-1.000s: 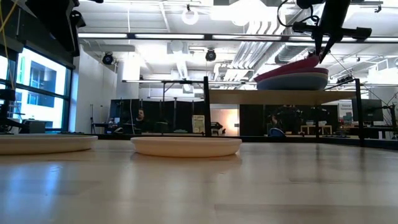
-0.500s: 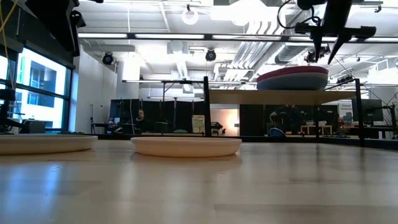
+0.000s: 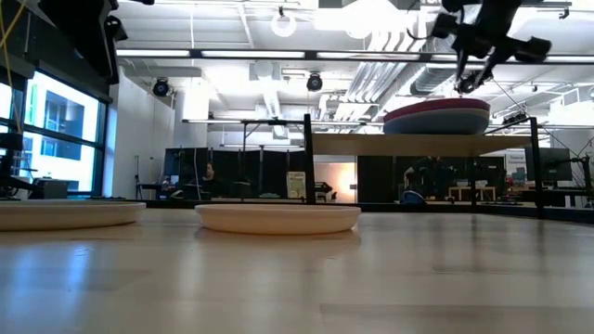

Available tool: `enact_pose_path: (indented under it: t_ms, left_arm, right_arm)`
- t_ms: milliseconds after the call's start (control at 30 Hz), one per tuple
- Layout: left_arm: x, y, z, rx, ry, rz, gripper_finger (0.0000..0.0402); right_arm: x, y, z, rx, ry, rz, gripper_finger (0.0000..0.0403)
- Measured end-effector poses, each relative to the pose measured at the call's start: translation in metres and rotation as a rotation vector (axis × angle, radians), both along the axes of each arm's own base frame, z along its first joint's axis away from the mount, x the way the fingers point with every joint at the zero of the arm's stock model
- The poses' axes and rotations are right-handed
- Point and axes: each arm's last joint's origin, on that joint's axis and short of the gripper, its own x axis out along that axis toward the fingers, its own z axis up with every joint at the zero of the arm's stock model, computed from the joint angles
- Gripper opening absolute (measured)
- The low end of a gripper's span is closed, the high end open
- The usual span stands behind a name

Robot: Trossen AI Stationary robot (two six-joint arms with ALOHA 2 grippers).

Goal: Place and stack plates onto a shelf
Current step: Stack the pink plate on top of the purple plate on the shelf

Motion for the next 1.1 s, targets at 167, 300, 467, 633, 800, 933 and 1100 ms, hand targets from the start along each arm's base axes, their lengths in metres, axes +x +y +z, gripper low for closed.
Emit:
enact_pose_path:
  t_ms: [167,300,467,633,800,933,1100]
  left_arm:
    - [0.0,0.0,0.0,-0.006,-0.004,0.018,0.0138]
    - [0.0,0.0,0.0,-0.007,-0.004,0.018,0.0138]
    - [0.0,0.0,0.0,-0.007,-0.004,0.019,0.0138]
    - [0.0,0.0,0.0,-0.013,-0.008,0.033,0.0138]
    - [0.0,0.0,0.0,-0.013,-0.008,0.033,0.0138]
    - [0.0,0.0,0.0,-0.013,-0.008,0.033,0.0138]
    - [0.0,0.0,0.0,-0.013,-0.008,0.033,0.0138]
  right_arm:
    - [0.025,0.005,0.007,-0.1,-0.118,0.09,0.0124]
    - [0.05,0.008,0.009,-0.201,-0.174,0.134,0.0124]
    - [0.081,0.006,-0.003,-0.227,-0.149,0.198,0.0124]
    - [0.104,0.0,-0.018,-0.272,-0.091,0.204,0.0124]
    - [0.114,-0.005,-0.03,-0.259,-0.035,0.209,0.0124]
    - [0.119,-0.008,-0.037,-0.255,-0.008,0.218,0.0124]
    - [0.121,-0.01,-0.04,-0.266,0.019,0.219,0.0124]
